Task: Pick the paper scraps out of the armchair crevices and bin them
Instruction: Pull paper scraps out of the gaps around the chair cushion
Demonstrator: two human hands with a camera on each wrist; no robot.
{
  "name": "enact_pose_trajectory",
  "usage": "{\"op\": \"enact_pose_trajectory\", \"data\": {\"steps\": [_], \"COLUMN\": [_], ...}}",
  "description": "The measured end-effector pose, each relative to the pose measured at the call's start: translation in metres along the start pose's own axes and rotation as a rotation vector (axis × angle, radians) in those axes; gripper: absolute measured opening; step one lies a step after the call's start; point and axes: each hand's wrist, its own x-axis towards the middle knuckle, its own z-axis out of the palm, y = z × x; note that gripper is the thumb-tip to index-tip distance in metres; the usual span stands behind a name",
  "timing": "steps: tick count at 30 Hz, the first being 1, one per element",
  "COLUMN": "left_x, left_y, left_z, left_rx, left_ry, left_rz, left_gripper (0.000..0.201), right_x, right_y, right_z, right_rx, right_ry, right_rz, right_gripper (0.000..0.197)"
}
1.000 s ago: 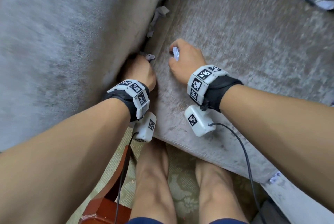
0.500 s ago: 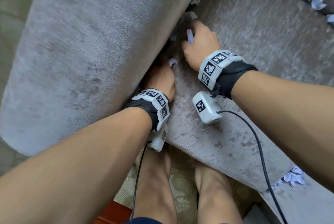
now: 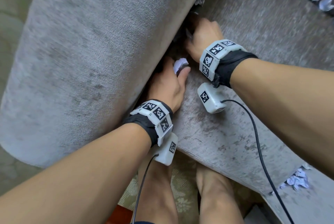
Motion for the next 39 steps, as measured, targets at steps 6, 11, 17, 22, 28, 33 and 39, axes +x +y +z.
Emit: {"op": "enact_pose_trajectory", "data": {"steps": [6,11,17,22,28,33,39], "left_x": [0.000,-0.001,-0.003,-0.004,-0.003,0.006,0.022], "left_y": [-0.002,-0.008,-0.005,0.001,0.015,0.029,0.063], "left_z": [-0.002,0.001,0.000,-0.002,0.000,0.004,0.000], "left_rx": [-0.109,-0.101,-0.086,-0.071,-0.048,-0.014,0.087], "left_ry": [0.065,0.043,-0.009,0.023,0.065,0.065,0.100], "left_rz": [-0.007,-0.021,-0.081,-0.066,-0.060,-0.017,0.044], "left_gripper": [0.028,0.020,0.020,0.024,0.025,0.024,0.012], "right_x": [0.011,0.024,0.035,0.023,-0.027,-0.056,-0.069], "right_y": [-0.005,-0.007,-0.008,-0.006,0.021,0.055,0.079], "right_z": [0.007,0.019,0.022,0.011,-0.017,-0.036,-0.048], "right_rx": [-0.084,-0.149,-0.137,-0.056,0.114,0.091,0.156], "right_ry": [0.020,0.073,0.079,0.047,0.086,0.064,0.166], "right_rz": [0.079,0.143,0.156,0.101,0.140,0.134,0.176], "right_gripper": [0.037,0.028,0.031,0.035,0.029,0.034,0.035]}}
